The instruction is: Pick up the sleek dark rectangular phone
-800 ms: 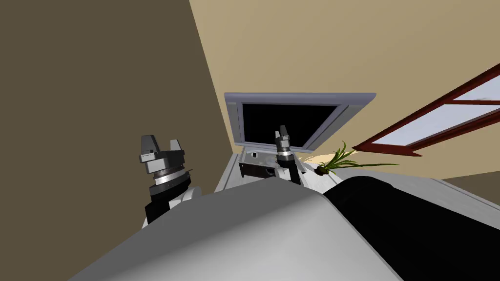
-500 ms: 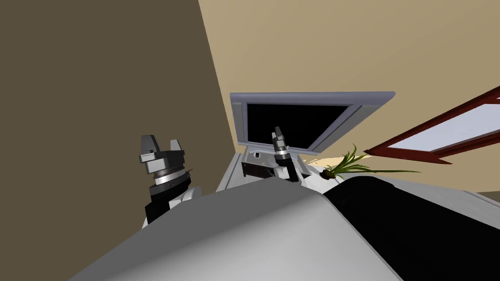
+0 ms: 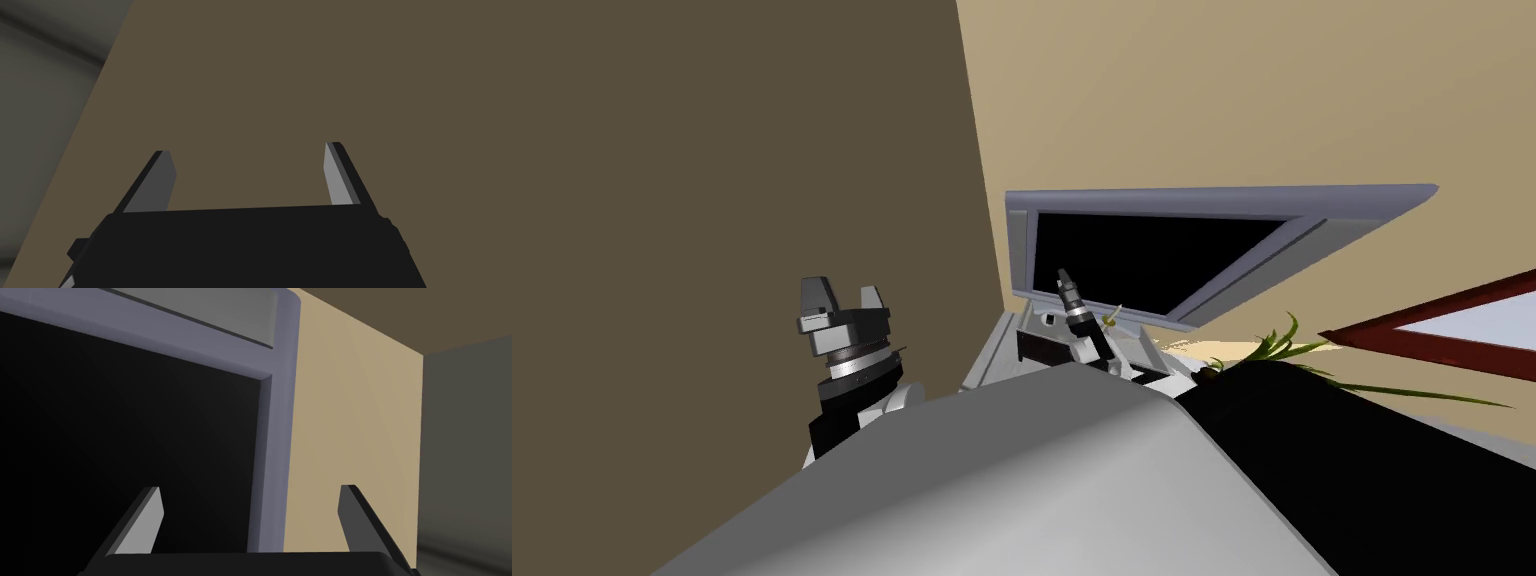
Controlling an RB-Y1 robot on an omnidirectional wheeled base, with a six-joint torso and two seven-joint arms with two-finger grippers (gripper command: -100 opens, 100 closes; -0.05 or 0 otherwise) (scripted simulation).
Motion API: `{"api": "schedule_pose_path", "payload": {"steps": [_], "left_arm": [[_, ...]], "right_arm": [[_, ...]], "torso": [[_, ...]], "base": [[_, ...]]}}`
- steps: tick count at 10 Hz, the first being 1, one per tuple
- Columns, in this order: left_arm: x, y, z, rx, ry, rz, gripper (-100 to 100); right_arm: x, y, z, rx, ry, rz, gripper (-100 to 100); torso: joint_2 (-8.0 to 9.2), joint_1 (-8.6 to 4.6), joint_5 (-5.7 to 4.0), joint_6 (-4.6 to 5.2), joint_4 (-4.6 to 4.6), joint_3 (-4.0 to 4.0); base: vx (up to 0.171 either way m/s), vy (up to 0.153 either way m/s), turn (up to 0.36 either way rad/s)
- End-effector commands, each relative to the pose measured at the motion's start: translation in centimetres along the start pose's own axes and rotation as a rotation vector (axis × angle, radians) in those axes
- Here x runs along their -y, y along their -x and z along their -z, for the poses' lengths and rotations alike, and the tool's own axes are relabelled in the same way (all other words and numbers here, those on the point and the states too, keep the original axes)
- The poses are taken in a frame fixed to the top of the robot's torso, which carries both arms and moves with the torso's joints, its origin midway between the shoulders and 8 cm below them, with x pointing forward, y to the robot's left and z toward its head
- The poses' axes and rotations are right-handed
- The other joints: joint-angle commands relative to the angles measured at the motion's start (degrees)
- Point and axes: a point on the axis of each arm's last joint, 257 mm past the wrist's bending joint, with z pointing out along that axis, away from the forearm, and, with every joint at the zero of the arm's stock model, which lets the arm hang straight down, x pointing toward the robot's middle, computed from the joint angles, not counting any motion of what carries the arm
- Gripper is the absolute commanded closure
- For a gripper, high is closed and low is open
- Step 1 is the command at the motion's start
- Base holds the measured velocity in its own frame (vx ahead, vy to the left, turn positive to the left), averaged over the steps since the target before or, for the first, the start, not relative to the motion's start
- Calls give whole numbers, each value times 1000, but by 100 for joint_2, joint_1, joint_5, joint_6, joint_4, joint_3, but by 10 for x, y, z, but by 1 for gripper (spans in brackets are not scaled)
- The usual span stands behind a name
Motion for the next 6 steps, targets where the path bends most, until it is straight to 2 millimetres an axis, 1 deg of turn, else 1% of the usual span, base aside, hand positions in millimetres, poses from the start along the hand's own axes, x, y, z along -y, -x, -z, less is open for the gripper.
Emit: {"api": "schedule_pose_path", "payload": {"steps": [1,2,3,4,5,6], "left_arm": [[0,0,0,0,0,0,0],[0,0,0,0,0,0,0],[0,0,0,0,0,0,0],[0,0,0,0,0,0,0],[0,0,0,0,0,0,0],[0,0,0,0,0,0,0]], "right_arm": [[30,-13,1,-57,-71,5,-100],[32,-13,2,-62,-75,10,-100],[48,-22,2,-100,-114,16,-100],[53,-23,3,-102,-123,17,-100],[73,-32,5,-143,-172,25,-100],[89,-41,7,-180,-213,31,-100]], "torso": [[0,0,0,0,0,0],[1,-3,0,3,0,1],[2,-10,-2,6,0,1],[2,-12,-3,2,1,1],[3,-16,-3,5,1,2],[3,-15,-4,3,1,2]], "base": [[8,44,247],[8,22,52],[6,20,168],[4,9,94],[4,11,176],[4,14,285]]}}
